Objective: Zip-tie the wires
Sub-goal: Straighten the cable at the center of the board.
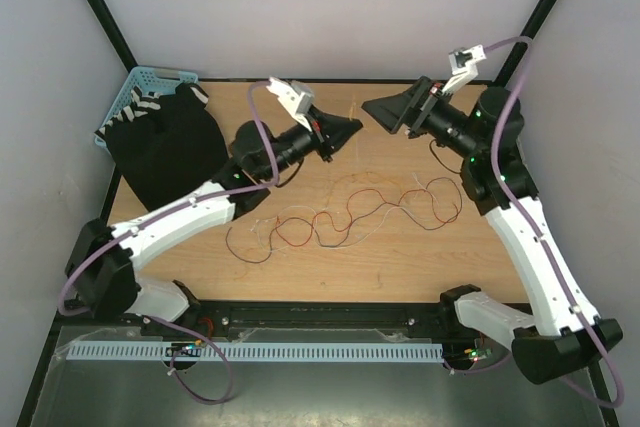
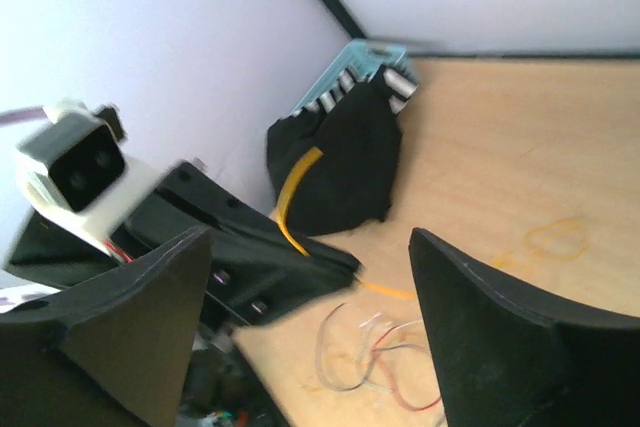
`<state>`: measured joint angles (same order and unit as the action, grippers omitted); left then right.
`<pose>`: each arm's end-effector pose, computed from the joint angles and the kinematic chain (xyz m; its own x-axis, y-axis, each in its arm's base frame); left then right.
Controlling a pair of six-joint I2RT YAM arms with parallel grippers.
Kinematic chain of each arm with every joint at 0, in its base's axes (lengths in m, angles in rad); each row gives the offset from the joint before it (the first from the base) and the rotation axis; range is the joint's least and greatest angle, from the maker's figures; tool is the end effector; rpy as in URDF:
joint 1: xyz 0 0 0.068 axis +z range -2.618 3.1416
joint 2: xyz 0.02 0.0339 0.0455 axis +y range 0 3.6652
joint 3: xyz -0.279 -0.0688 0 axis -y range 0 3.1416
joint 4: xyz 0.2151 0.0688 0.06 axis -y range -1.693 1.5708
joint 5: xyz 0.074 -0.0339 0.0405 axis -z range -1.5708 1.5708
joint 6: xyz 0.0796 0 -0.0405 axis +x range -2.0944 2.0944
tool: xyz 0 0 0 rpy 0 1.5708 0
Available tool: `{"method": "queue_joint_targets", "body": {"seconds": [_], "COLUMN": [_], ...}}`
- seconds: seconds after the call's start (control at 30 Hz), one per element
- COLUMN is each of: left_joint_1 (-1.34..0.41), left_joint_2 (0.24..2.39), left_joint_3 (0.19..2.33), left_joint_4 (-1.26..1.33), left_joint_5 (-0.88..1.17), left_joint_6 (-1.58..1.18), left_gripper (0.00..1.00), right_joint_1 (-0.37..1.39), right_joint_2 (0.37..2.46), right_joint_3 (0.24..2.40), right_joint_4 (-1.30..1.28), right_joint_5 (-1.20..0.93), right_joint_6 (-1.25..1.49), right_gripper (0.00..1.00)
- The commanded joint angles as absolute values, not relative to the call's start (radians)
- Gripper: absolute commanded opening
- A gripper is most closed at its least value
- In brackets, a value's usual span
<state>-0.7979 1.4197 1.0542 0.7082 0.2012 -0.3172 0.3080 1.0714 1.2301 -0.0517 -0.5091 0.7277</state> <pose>0.2284 -0.2570 0.4196 -0.0369 -0.3999 -0.9158 0.8645 0.4469 -0.2300 0.2093 0.1073 0.4670 -0.4072 0.4799 -0.7771 -0.6102 0.4901 0.6225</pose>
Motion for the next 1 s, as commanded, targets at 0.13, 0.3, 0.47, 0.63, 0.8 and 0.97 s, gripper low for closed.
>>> {"method": "queue_joint_targets", "body": {"seconds": [0.13,0.3,0.47,0.63,0.8,0.97], "left_joint_1": [-0.692,-0.661,-0.650,-0.650,-0.650,-0.650], "left_joint_2": [1.275,1.237,1.220,1.213,1.201,1.192], "left_joint_3": [1.194,1.242,1.297,1.353,1.380,1.399], "left_joint_4": [0.537,0.472,0.427,0.400,0.388,0.378], "left_joint_5": [0.193,0.206,0.217,0.237,0.249,0.247], "left_joint_6": [-0.316,-0.297,-0.292,-0.308,-0.329,-0.328], "left_gripper": [0.00,0.00,0.00,0.00,0.00,0.00], "right_joint_1": [0.312,0.313,0.315,0.353,0.418,0.485], "right_joint_2": [0.882,0.900,0.967,1.070,1.225,1.314], "right_joint_3": [1.137,1.025,0.869,0.749,0.765,0.780], "right_joint_4": [-0.088,-0.098,0.004,0.157,0.176,0.200], "right_joint_5": [-0.254,-0.266,-0.340,-0.342,-0.357,-0.353], "right_joint_6": [0.557,0.582,0.592,0.621,0.636,0.667], "right_gripper": [0.99,1.00,1.00,0.98,0.91,0.85]}}
